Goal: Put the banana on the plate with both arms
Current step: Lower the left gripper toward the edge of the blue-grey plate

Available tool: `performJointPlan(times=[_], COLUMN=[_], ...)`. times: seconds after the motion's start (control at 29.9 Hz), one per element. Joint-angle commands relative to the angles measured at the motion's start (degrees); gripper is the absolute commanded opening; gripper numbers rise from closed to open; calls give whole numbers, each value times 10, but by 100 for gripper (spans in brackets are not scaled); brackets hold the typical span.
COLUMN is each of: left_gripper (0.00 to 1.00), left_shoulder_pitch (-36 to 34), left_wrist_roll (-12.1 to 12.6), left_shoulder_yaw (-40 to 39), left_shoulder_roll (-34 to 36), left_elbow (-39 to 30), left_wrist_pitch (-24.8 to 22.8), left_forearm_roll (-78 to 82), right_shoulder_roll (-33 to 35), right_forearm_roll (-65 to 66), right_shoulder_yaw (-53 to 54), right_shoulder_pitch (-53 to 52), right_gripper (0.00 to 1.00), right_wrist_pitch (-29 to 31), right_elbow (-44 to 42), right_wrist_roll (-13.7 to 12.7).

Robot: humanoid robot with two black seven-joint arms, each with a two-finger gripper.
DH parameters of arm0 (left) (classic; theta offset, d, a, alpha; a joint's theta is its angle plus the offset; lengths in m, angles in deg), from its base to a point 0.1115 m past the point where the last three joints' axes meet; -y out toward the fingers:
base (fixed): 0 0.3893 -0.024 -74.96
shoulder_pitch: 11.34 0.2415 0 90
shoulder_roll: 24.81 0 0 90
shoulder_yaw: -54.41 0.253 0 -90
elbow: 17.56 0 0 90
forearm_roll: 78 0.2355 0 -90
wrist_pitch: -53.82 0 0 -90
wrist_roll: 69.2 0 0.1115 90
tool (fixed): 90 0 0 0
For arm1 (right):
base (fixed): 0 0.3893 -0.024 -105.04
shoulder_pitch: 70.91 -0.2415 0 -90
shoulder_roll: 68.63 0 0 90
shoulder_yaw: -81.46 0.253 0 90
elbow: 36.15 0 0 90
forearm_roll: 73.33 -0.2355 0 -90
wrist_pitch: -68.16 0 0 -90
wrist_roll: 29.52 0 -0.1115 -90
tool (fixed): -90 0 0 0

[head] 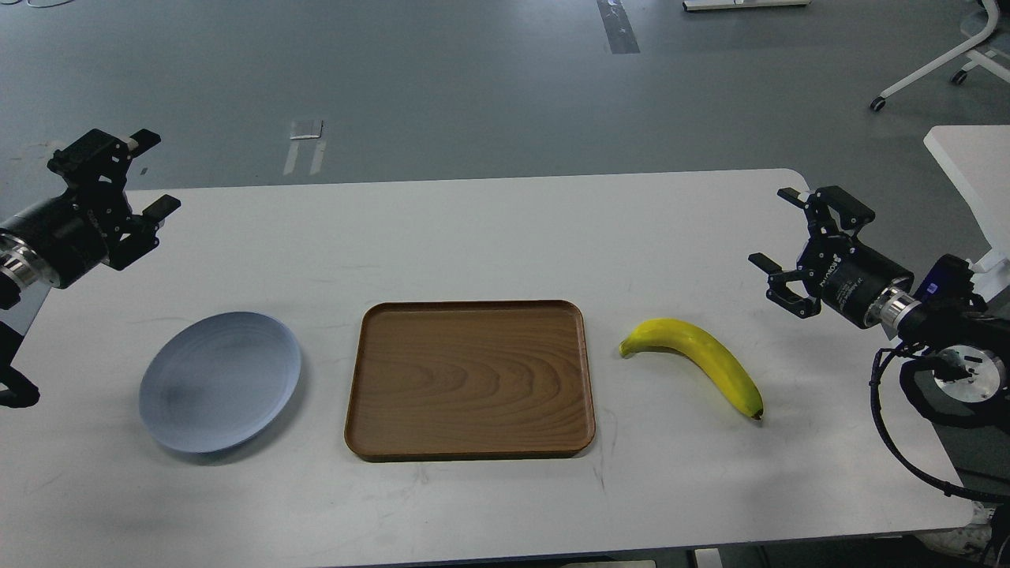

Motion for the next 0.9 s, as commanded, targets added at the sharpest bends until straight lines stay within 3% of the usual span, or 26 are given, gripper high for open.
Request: performJointPlan(times=[0.0, 0.23, 0.33, 0.47, 0.67, 0.87], left_gripper=[100, 100, 100, 100, 100, 98], left_shoulder_pitch=[-1, 10, 17, 18, 26, 27], left_wrist_roll=[0, 0, 0, 0, 0, 0], left_shoulder_yaw=[1, 12, 39, 85, 121, 169], left_shoulder_roll=[76, 138, 141, 134, 83, 39], left_elbow=[-110, -223, -220, -171, -60, 4], left_wrist_pitch=[0, 2, 58, 109, 142, 162], left_forearm_roll=[124, 469, 567, 650, 647, 607], right_shoulder_roll=[-6, -7, -7, -7, -7, -7], right_forearm_roll=[1, 1, 2, 2, 2, 2], right_shoulder_yaw=[1, 0, 0, 0, 1, 1], right_shoulder_pitch=[-4, -3, -2, -2, -1, -1], right_gripper=[100, 100, 100, 100, 100, 100], right_wrist_pitch=[0, 0, 0, 0, 0, 0], right_elbow=[-1, -1, -1, -1, 0, -1], right_wrist_roll=[0, 0, 0, 0, 0, 0])
